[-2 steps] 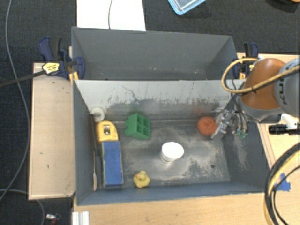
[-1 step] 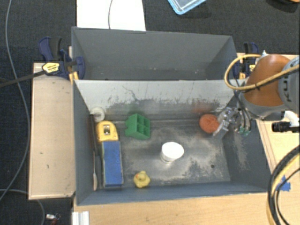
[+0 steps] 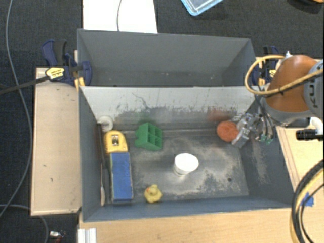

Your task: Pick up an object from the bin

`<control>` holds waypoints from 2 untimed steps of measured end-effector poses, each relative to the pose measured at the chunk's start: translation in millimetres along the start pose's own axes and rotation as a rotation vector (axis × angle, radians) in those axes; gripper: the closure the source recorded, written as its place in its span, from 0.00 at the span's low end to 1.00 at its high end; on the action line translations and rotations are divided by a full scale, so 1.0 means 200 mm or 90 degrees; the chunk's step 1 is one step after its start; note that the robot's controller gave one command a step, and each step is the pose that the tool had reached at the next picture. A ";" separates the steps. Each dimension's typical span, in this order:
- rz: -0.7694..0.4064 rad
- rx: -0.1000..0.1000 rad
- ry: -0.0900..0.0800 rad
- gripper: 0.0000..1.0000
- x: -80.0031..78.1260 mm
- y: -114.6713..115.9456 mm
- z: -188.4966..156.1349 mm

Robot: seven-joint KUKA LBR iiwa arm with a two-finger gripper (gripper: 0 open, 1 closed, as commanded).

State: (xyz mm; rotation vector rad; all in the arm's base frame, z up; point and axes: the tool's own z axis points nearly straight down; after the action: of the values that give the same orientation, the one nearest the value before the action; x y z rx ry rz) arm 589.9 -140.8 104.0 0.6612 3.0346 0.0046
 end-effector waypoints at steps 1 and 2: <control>-0.001 -0.001 -0.002 1.00 0.00 0.00 -0.08; -0.002 -0.001 -0.002 1.00 -0.01 0.00 -0.13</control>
Offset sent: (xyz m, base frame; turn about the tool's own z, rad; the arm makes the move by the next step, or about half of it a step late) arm 0.0001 -0.0001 0.0107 -0.0007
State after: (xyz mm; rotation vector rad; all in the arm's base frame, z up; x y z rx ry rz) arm 590.5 -140.9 129.8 0.6565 3.0318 0.0052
